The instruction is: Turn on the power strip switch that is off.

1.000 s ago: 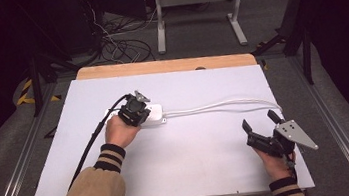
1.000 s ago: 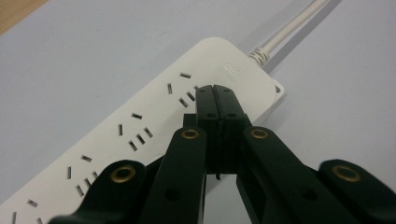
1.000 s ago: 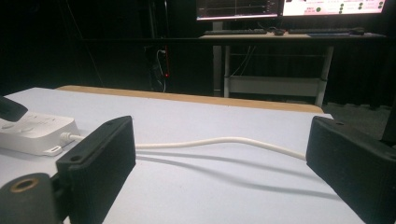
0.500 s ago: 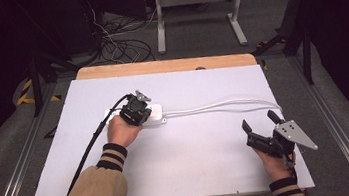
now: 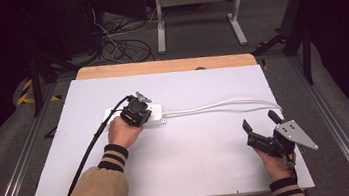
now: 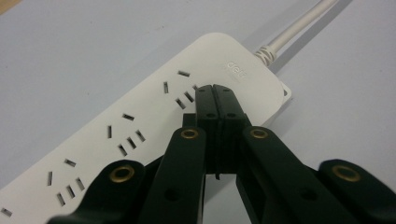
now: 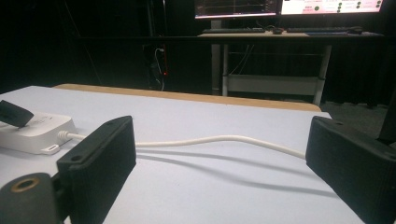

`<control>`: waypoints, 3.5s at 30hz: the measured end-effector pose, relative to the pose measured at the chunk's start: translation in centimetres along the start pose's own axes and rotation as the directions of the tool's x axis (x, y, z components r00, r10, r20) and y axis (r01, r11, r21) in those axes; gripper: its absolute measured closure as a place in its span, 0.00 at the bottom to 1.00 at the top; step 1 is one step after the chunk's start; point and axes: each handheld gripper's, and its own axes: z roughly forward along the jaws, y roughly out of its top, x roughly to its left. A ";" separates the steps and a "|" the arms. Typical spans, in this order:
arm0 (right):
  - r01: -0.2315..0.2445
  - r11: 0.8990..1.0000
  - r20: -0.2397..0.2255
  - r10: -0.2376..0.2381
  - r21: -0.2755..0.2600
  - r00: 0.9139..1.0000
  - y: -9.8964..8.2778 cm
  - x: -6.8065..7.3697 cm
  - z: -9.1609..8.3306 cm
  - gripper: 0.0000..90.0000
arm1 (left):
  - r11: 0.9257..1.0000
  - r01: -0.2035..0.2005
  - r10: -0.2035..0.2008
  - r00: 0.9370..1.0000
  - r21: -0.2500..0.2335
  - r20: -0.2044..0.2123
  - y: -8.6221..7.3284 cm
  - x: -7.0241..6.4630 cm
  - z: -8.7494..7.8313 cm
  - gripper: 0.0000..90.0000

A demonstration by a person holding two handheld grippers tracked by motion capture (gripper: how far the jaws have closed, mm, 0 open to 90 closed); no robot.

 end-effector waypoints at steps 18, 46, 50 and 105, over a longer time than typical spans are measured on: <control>0.000 1.000 0.010 0.000 -0.003 1.000 0.0 -0.1 -0.1 0.10 | 0.998 0.051 -0.051 0.999 -0.032 0.001 -0.7 0.5 -0.2 1.00; 0.009 1.000 0.014 -0.009 -0.016 1.000 0.1 0.0 -0.1 0.11 | 0.993 0.108 -0.108 0.994 -0.050 0.008 -0.8 -0.2 0.3 1.00; 0.008 1.000 0.012 -0.008 -0.017 1.000 0.2 0.0 -0.2 0.11 | 0.993 0.112 -0.111 0.994 -0.044 0.009 -0.7 -0.1 0.3 1.00; 0.017 1.000 0.016 -0.016 -0.022 1.000 0.2 0.2 -0.4 0.11 | 0.993 0.116 -0.116 0.993 0.002 -0.015 -0.2 -0.5 0.4 1.00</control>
